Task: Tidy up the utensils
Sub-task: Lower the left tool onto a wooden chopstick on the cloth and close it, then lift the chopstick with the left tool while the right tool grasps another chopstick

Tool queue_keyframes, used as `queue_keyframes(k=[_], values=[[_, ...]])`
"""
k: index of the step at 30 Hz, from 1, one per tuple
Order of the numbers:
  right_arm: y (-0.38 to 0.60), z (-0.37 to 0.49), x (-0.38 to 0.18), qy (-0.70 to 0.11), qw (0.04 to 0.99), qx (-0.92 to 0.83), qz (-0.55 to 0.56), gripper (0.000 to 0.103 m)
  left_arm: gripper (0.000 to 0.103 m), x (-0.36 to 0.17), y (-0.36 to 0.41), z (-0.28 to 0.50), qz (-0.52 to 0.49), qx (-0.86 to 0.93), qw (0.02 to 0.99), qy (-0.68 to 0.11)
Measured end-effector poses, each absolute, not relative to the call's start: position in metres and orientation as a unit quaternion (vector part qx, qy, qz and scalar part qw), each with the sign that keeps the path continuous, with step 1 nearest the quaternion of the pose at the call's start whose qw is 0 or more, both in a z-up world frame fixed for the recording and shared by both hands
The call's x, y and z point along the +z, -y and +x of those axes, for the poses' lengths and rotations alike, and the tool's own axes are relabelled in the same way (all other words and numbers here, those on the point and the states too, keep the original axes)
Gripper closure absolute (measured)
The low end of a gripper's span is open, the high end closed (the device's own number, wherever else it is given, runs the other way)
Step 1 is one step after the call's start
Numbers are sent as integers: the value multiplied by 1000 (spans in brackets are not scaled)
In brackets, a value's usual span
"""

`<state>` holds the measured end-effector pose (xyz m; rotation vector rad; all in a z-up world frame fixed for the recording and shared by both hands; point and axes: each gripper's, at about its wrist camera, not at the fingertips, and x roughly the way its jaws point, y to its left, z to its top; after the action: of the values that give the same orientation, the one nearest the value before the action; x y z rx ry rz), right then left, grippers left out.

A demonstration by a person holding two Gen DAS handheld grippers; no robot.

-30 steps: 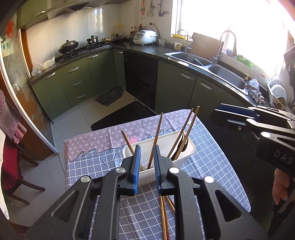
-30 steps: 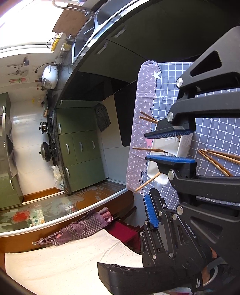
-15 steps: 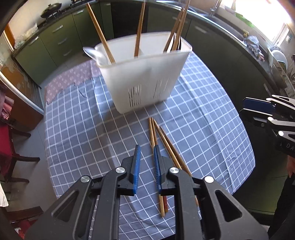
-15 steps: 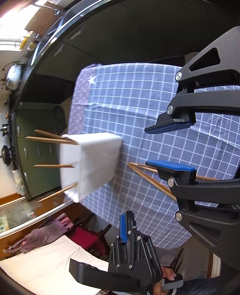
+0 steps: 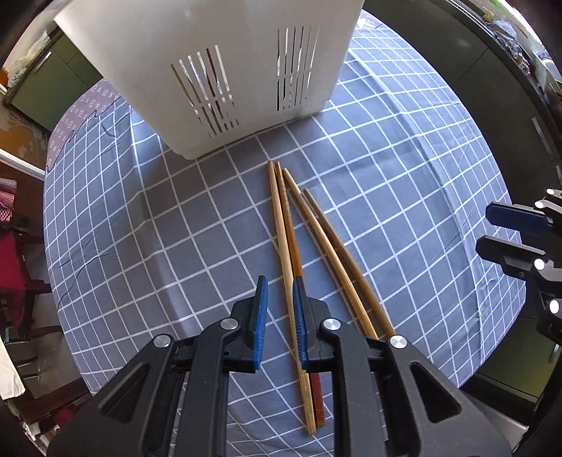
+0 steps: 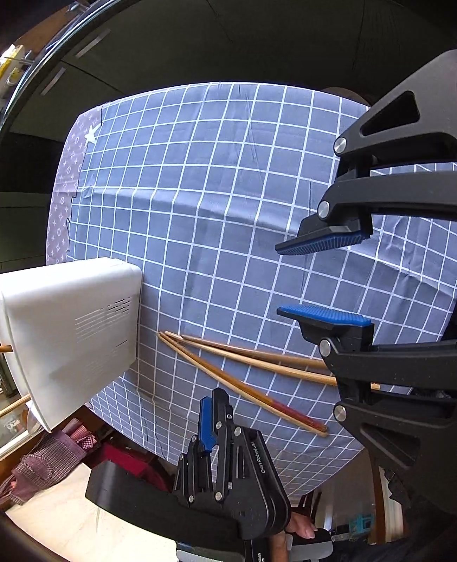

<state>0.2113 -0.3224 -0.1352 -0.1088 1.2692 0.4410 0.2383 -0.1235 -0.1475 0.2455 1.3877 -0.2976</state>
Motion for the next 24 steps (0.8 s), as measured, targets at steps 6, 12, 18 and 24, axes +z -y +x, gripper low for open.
queue_keyframes(k=[6, 12, 18, 24], values=[[321, 213, -140, -592, 777, 207, -48, 73, 89, -156, 125, 242, 115, -135, 746, -642], [323, 213, -144, -598, 773, 206, -45, 74, 90, -165, 130, 242, 124, -128, 745, -643], [322, 214, -145, -599, 772, 206, -46, 73, 90, -175, 137, 248, 127, -126, 741, -647], [319, 213, -146, -603, 769, 207, -50, 74, 95, -176, 142, 254, 129, -121, 742, -647]])
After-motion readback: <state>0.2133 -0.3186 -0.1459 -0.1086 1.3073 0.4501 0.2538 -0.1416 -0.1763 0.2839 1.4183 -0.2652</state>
